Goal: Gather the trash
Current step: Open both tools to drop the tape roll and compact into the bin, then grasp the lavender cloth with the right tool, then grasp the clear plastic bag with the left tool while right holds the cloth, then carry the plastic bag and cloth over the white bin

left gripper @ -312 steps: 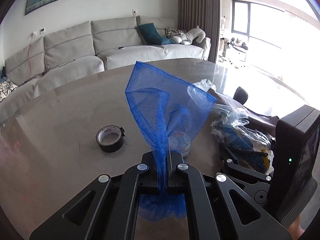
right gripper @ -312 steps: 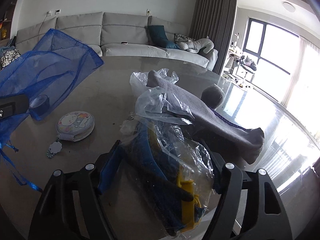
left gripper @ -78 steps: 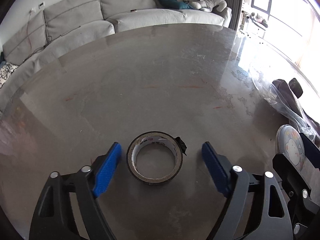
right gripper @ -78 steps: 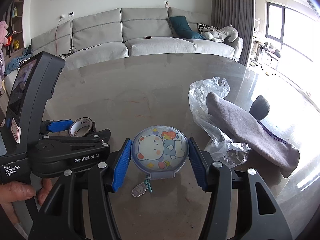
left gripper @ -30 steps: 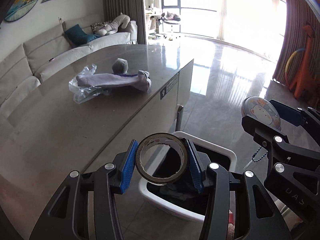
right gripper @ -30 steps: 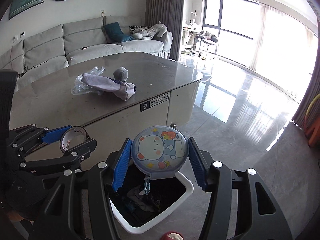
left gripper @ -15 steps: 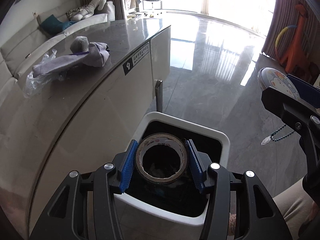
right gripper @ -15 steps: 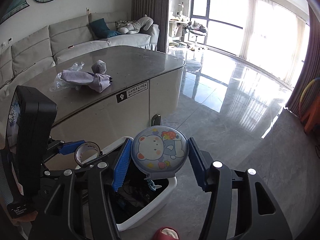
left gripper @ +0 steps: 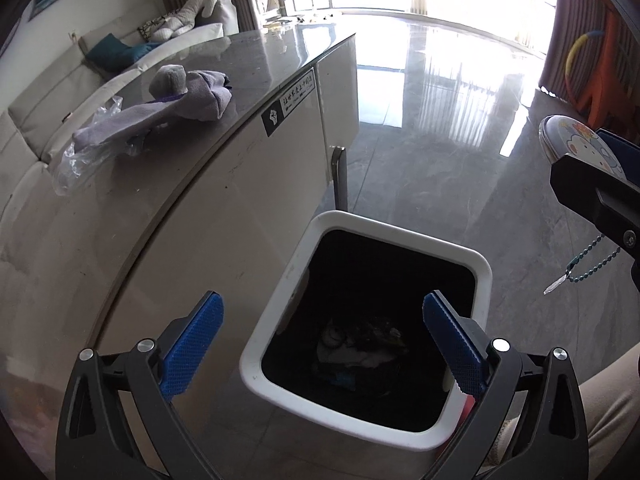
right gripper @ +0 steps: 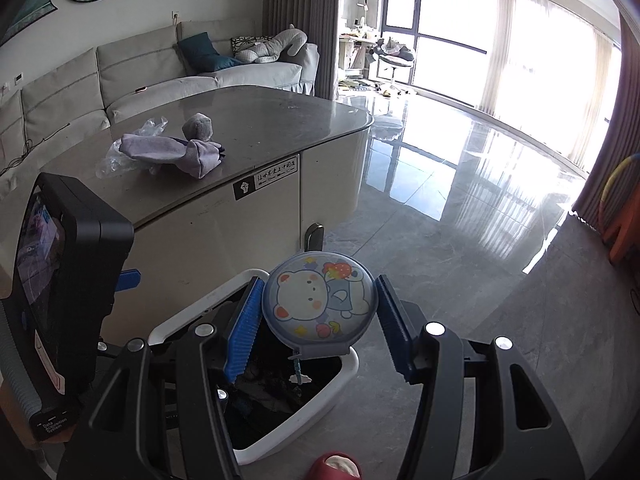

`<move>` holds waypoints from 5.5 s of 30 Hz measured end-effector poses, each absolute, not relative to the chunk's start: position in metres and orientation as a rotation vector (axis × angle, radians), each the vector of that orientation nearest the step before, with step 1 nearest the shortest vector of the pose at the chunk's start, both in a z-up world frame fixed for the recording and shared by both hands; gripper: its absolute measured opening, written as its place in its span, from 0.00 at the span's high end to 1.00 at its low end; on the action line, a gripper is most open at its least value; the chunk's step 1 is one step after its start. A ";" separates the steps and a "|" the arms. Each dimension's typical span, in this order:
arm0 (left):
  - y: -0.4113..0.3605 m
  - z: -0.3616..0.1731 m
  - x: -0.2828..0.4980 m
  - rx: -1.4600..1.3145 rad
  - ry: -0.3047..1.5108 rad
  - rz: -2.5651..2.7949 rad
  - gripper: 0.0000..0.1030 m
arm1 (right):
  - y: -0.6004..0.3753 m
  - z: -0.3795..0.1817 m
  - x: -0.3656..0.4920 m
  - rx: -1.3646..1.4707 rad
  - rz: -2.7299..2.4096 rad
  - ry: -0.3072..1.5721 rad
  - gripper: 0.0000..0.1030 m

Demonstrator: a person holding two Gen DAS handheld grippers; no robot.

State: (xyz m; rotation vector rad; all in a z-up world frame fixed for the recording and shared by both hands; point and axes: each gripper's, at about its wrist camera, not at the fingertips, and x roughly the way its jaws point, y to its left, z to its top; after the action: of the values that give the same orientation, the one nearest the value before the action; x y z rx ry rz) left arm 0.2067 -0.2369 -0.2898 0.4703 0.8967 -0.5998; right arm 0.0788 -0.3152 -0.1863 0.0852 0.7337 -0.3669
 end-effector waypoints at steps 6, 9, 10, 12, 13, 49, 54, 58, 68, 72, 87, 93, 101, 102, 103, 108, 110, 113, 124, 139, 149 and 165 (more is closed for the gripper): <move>-0.200 -0.270 0.212 0.413 0.853 -0.508 0.04 | -0.308 -0.193 0.089 0.089 -0.347 0.748 0.45; -0.183 -0.259 0.214 0.391 0.826 -0.473 0.04 | -0.302 -0.200 0.098 0.097 -0.328 0.766 0.45; -0.178 -0.255 0.215 0.381 0.818 -0.466 0.04 | -0.300 -0.203 0.101 0.099 -0.323 0.774 0.45; -0.169 -0.248 0.216 0.354 0.809 -0.456 0.04 | -0.296 -0.208 0.108 0.094 -0.317 0.789 0.45; -0.165 -0.246 0.216 0.345 0.805 -0.457 0.04 | -0.295 -0.212 0.111 0.091 -0.313 0.800 0.45; -0.138 -0.222 0.221 0.267 0.768 -0.435 0.05 | -0.266 -0.215 0.140 0.026 -0.329 0.751 0.04; -0.135 -0.209 0.233 0.241 0.745 -0.437 0.05 | -0.262 -0.197 0.154 -0.011 -0.309 0.702 0.04; -0.128 -0.195 0.248 0.231 0.711 -0.410 0.05 | -0.255 -0.184 0.174 -0.044 -0.273 0.658 0.04; -0.114 -0.181 0.290 0.216 0.675 -0.345 0.05 | -0.228 -0.179 0.240 -0.132 -0.173 0.611 0.04; -0.113 -0.180 0.312 0.197 0.678 -0.334 0.05 | -0.226 -0.186 0.272 -0.132 -0.156 0.618 0.04; -0.100 -0.202 0.359 0.168 0.721 -0.296 0.05 | -0.225 -0.228 0.339 -0.396 -0.265 0.581 0.04; -0.097 -0.205 0.360 0.144 0.728 -0.293 0.05 | -0.225 -0.240 0.349 -0.422 -0.209 0.606 0.48; -0.097 -0.202 0.359 0.151 0.718 -0.289 0.05 | -0.244 -0.221 0.347 -0.220 -0.150 0.654 0.97; -0.098 -0.201 0.360 0.154 0.715 -0.288 0.05 | -0.244 -0.215 0.344 -0.222 -0.157 0.644 0.97; -0.099 -0.200 0.359 0.158 0.710 -0.287 0.05 | -0.244 -0.209 0.341 -0.215 -0.155 0.633 0.97; -0.111 -0.202 0.360 0.171 0.714 -0.303 0.05 | -0.248 -0.179 0.322 -0.155 -0.140 0.582 0.97; -0.119 -0.205 0.361 0.184 0.719 -0.310 0.04 | -0.253 -0.170 0.317 -0.123 -0.140 0.578 0.97; -0.129 -0.211 0.362 0.196 0.724 -0.325 0.05 | -0.261 -0.163 0.313 -0.101 -0.140 0.582 0.97; -0.172 -0.234 0.399 0.257 0.781 -0.336 0.04 | -0.277 -0.154 0.308 -0.053 -0.156 0.570 0.97; -0.171 -0.259 0.419 0.244 0.837 -0.312 0.94 | -0.277 -0.160 0.304 -0.052 -0.162 0.557 0.97; -0.159 -0.237 0.395 0.245 0.756 -0.274 0.97 | -0.274 -0.151 0.290 -0.056 -0.144 0.538 0.97; -0.135 -0.173 0.295 0.154 0.650 -0.386 0.97 | -0.276 -0.098 0.198 -0.037 -0.178 0.435 0.97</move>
State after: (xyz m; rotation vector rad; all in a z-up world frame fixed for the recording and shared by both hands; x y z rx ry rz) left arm 0.2949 -0.1355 -0.1727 0.1543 0.6498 -0.3861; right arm 0.1979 -0.2756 -0.0977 -0.0375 0.4355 -0.1780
